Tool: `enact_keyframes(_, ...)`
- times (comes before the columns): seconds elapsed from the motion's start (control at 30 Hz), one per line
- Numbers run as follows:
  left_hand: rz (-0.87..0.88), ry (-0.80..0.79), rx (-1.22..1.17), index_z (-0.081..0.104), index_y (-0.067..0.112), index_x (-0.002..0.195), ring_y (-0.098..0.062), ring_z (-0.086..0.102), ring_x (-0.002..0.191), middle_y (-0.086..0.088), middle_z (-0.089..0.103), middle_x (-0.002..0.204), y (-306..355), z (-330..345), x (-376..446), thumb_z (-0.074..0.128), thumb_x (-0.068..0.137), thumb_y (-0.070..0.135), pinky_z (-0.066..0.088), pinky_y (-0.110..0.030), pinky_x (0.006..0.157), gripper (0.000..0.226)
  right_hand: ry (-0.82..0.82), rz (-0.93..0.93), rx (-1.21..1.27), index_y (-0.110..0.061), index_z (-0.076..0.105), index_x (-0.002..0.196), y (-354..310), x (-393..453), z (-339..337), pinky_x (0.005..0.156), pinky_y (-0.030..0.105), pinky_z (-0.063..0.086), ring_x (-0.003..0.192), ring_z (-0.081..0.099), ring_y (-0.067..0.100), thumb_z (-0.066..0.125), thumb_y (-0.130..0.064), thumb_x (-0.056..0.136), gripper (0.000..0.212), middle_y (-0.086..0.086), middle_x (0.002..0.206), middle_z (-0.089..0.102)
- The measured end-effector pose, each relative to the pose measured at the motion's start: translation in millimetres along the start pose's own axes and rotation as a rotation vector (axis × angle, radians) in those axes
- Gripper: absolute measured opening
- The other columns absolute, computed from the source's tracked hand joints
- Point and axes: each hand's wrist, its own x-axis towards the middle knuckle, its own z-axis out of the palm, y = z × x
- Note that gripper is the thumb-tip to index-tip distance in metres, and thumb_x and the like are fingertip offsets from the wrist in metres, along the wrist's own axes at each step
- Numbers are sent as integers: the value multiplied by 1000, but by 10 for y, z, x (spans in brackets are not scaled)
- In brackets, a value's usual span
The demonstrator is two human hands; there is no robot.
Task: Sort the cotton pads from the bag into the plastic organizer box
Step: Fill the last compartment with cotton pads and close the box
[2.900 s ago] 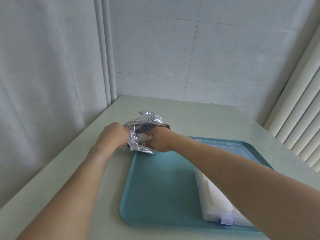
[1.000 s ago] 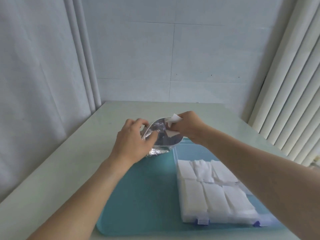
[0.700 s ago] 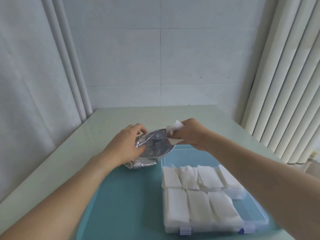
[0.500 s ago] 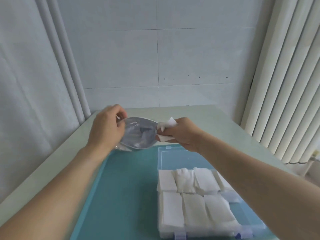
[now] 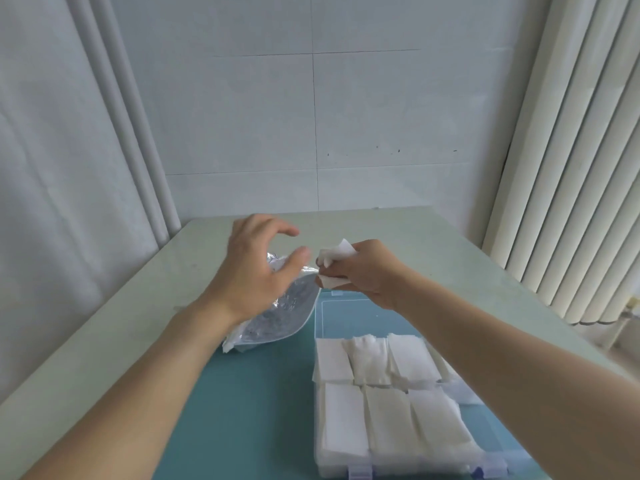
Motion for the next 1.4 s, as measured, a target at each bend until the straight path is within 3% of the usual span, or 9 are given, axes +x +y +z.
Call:
enact_keyframes(0.1, -8, -269, -107, 48, 33, 139, 0, 36, 130, 19, 47, 132, 239, 151, 25, 72, 80, 54, 32, -19, 105, 67, -159, 56, 51, 10, 68, 104, -63, -128, -61, 90, 36, 60, 90, 71, 24, 66, -1, 90, 18, 16, 96, 70)
enact_keyframes(0.2, -27, -461, -240, 55, 33, 132, -2, 58, 109, 16, 64, 118, 299, 235, 91, 82, 79, 36, 47, -21, 94, 60, -390, 124, 183, 4, 65, 109, -129, -271, -155, 79, 24, 59, 89, 71, 17, 61, 0, 95, 16, 11, 98, 72)
enact_keyframes(0.33, -17, -468, -247, 62, 14, 102, -29, 64, 83, -8, 69, 90, 285, 289, 170, 78, 80, 40, 53, -51, 81, 38, -474, 128, 308, 3, 66, 117, -142, -311, -271, 89, 24, 57, 101, 71, 18, 62, -11, 90, 31, 12, 112, 72)
enact_keyframes(0.5, -34, -381, -170, 68, 29, 101, -13, 67, 85, 7, 71, 90, 234, 335, 236, 69, 89, 39, 54, -40, 79, 15, -539, 151, 452, 2, 61, 129, -150, -293, -384, 97, 39, 56, 108, 66, 28, 56, -34, 98, 48, 16, 123, 66)
enact_keyframes(0.63, -13, -365, -166, 66, 29, 82, -6, 65, 77, 12, 69, 79, 211, 358, 249, 65, 94, 28, 53, -31, 73, 12, -481, 164, 512, 7, 63, 123, -113, -237, -464, 98, 37, 56, 112, 68, 29, 51, -33, 101, 48, 21, 125, 67)
enact_keyframes(0.83, -104, -419, -360, 65, 30, 118, -4, 68, 101, 14, 69, 116, 231, 395, 254, 77, 84, 34, 57, -35, 88, 36, -334, 66, 374, 9, 64, 113, -73, -171, -563, 80, 25, 60, 94, 74, 23, 53, 6, 94, 23, 18, 107, 74)
enact_keyframes(1.03, -582, -607, -995, 60, 6, 126, -37, 66, 91, -31, 64, 115, 226, 330, 294, 68, 89, 43, 58, -47, 84, 54, -333, -78, -77, -8, 65, 119, -151, -91, -620, 76, 34, 58, 90, 70, 23, 66, 19, 81, 47, 16, 110, 70)
enact_keyframes(1.27, -589, -480, -790, 59, 2, 126, -29, 68, 76, -27, 71, 104, 165, 486, 224, 71, 89, 15, 59, -35, 61, 41, -315, -137, -488, -38, 41, 144, -199, -102, -579, 73, 24, 55, 76, 66, 14, 82, 6, 73, 93, 6, 115, 61)
enact_keyframes(1.4, -580, -291, -844, 63, -6, 119, -27, 71, 78, -24, 72, 104, 127, 511, 232, 72, 84, 2, 62, -36, 67, 38, -140, -58, -232, -19, 55, 130, -214, -100, -594, 65, 23, 56, 74, 69, 17, 86, 1, 71, 70, 10, 109, 65)
